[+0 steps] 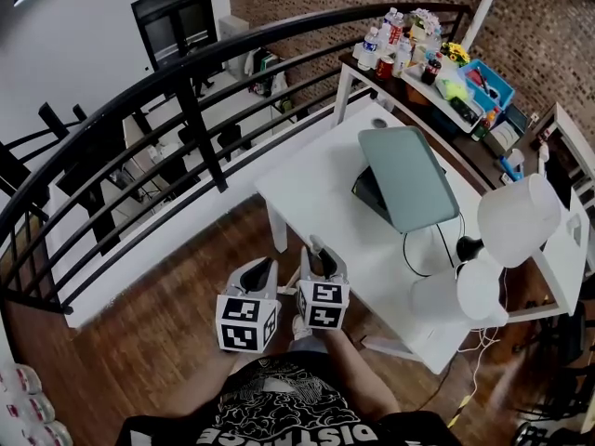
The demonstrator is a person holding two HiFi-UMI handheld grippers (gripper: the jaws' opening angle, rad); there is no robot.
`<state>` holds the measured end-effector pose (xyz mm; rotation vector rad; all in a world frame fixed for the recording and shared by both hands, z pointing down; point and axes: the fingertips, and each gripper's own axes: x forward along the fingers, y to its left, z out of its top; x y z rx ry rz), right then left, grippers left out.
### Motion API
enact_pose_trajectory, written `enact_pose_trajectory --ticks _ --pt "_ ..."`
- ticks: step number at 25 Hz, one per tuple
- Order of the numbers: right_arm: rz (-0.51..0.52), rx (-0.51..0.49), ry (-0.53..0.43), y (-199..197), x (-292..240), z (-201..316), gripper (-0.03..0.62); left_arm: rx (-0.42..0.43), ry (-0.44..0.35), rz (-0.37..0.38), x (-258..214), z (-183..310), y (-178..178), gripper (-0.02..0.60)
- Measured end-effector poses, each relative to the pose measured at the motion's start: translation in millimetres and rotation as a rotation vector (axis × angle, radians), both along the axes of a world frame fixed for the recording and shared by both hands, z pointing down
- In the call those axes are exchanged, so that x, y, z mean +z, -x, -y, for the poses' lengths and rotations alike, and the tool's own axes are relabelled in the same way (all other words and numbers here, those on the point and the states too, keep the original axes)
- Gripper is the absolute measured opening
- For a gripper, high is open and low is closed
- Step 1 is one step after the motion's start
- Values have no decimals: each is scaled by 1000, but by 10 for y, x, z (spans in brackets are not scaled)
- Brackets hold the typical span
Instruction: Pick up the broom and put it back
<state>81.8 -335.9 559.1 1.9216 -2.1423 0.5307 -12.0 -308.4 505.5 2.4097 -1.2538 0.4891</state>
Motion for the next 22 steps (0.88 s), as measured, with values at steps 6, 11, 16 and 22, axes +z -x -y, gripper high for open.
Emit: enact_pose_trajectory --ticks 6,11,16,22 --pt "-18 -5 1 -126 15 106 100 -6 0 -10 -5 79 -100 23" --pt "-28 -10 4 -178 29 177 100 -17 3 -12 2 139 -120 23" --pt "-37 -13 2 -210 31 206 100 -22 4 -10 1 158 -144 23" --pt "-42 -10 -2 -253 38 233 100 -24 4 -7 8 171 -158 23"
